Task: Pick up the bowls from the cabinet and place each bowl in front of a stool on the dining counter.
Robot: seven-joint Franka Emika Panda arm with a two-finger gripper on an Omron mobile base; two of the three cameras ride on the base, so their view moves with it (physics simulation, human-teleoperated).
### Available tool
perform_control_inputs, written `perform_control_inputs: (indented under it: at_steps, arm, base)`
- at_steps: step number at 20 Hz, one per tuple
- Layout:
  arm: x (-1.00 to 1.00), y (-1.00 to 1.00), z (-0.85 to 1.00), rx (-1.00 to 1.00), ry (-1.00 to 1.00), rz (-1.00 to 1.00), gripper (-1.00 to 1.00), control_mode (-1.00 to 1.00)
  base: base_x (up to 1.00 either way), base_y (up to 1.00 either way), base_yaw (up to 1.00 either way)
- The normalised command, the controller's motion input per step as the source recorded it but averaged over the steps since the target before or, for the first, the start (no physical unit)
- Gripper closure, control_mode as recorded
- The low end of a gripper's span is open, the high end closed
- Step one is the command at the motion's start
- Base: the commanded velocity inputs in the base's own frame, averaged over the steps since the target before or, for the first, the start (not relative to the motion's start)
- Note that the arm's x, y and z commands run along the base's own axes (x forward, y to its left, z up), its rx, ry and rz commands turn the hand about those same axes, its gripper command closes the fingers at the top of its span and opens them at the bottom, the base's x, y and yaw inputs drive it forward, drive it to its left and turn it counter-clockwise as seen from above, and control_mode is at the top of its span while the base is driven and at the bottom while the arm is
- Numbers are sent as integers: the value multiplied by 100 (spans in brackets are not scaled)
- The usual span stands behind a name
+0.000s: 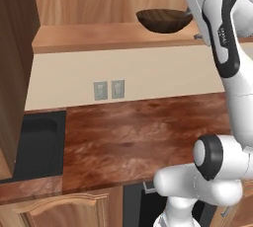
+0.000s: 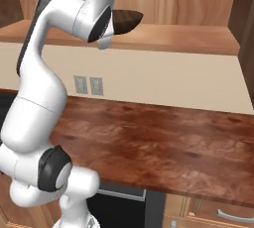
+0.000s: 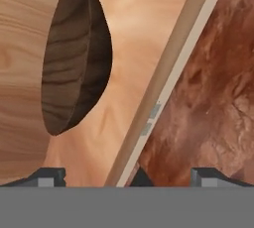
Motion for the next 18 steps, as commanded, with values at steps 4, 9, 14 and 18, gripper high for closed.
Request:
perform_control_inputs:
  at_steps: [4,9,14,18]
  arm:
    - [62,0,0,2,4,0,-100,-100]
    - [54,0,0,2,2,0,-100,-100]
    - [41,0,0,0,0,0,-100,-100]
    - [31,0,-1,0,0,0,-100,-100]
  base:
    - [0,0,0]
    - [0,0,0]
    - [0,0,0]
    - [0,0,0]
